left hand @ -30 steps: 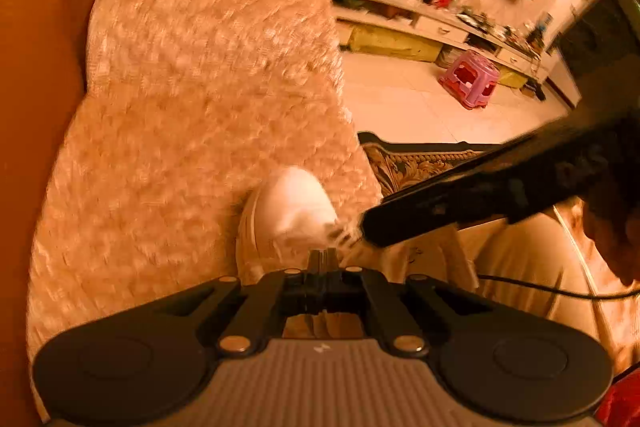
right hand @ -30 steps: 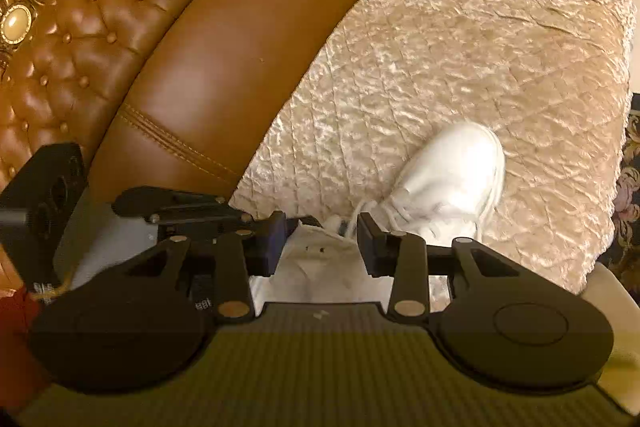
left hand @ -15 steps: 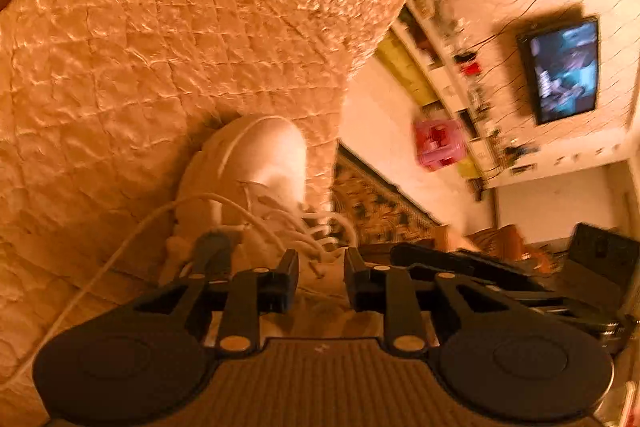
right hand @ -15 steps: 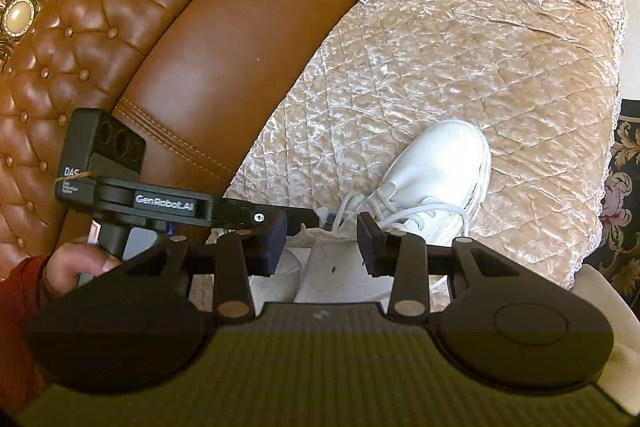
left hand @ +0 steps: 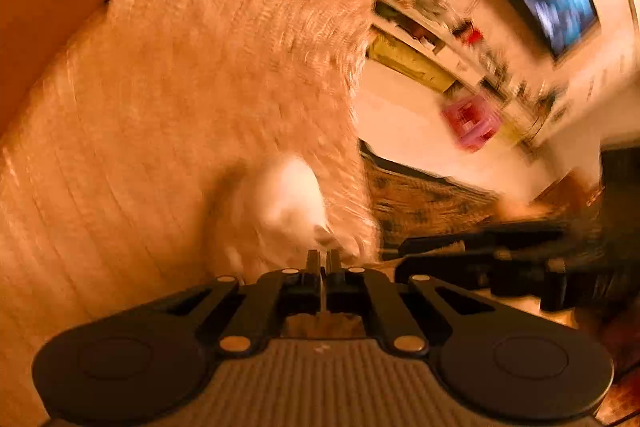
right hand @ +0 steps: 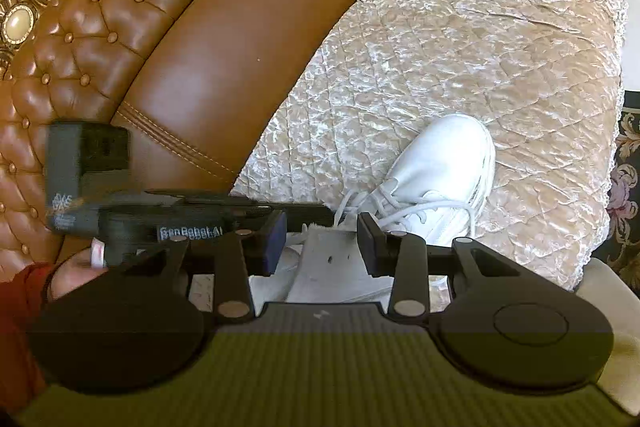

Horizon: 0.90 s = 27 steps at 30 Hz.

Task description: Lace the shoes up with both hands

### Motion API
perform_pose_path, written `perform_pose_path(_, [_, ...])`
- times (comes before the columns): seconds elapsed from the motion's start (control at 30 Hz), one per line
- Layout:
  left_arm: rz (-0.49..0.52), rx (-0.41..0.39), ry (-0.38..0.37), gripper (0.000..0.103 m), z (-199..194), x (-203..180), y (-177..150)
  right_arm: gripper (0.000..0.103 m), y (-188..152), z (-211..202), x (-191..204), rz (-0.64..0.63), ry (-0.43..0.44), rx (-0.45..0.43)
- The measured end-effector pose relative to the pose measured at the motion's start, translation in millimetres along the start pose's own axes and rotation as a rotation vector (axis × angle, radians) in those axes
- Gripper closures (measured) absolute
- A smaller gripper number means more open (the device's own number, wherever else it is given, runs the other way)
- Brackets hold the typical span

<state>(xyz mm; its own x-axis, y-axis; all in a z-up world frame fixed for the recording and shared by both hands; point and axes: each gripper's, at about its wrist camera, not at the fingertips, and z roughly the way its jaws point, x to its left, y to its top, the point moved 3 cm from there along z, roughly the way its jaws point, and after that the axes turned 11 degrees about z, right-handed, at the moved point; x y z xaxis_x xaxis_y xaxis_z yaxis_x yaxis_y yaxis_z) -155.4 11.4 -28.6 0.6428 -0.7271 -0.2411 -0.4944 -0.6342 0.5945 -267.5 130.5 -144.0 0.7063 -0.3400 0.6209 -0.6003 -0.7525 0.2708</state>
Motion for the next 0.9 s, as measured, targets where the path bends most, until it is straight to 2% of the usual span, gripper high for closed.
perform_pose_path(0.07, [0.136,-0.052,0.129,0.102,-9.5,-11.6,6.2,0.058,0.6,1.4,1.2,-0.001,0.003,-0.004])
perform_pose_path(0.1, [0.161,-0.074,0.168,0.102,-13.5,-11.7,9.2,0.058,0.8,2.0,1.1,0.000,0.005,-0.004])
perform_pose_path(0.2, [0.083,-0.109,0.195,0.102,-23.9,8.8,16.5,0.056,1.2,2.6,0.2,0.002,0.008,-0.008])
perform_pose_path(0.27, [0.015,-0.151,0.148,0.102,-35.7,21.1,22.3,0.051,1.3,2.4,0.1,-0.005,-0.003,-0.013])
perform_pose_path(0.37, [-0.079,-0.202,0.042,0.102,-53.6,32.4,34.9,0.051,4.7,1.1,4.7,-0.042,-0.020,-0.038])
perform_pose_path(0.5, [-0.032,-0.271,0.042,0.103,-75.4,24.5,52.2,0.051,16.8,-0.6,37.6,-0.241,-0.062,-0.136])
perform_pose_path(0.6, [0.010,-0.325,0.052,0.103,-91.2,19.5,68.9,0.051,23.8,12.9,61.9,-0.311,-0.014,-0.099])
perform_pose_path(0.7, [0.007,-0.328,0.072,0.103,-95.1,21.7,72.5,0.051,33.2,33.1,75.2,-0.308,0.012,-0.061])
perform_pose_path(0.73, [-0.001,-0.318,0.078,0.103,-94.9,24.1,71.5,0.051,35.2,40.4,76.1,-0.306,-0.014,-0.050])
perform_pose_path(0.9, [-0.152,-0.173,0.073,0.102,-72.7,57.5,46.5,0.051,34.0,47.6,59.7,-0.223,0.006,0.000])
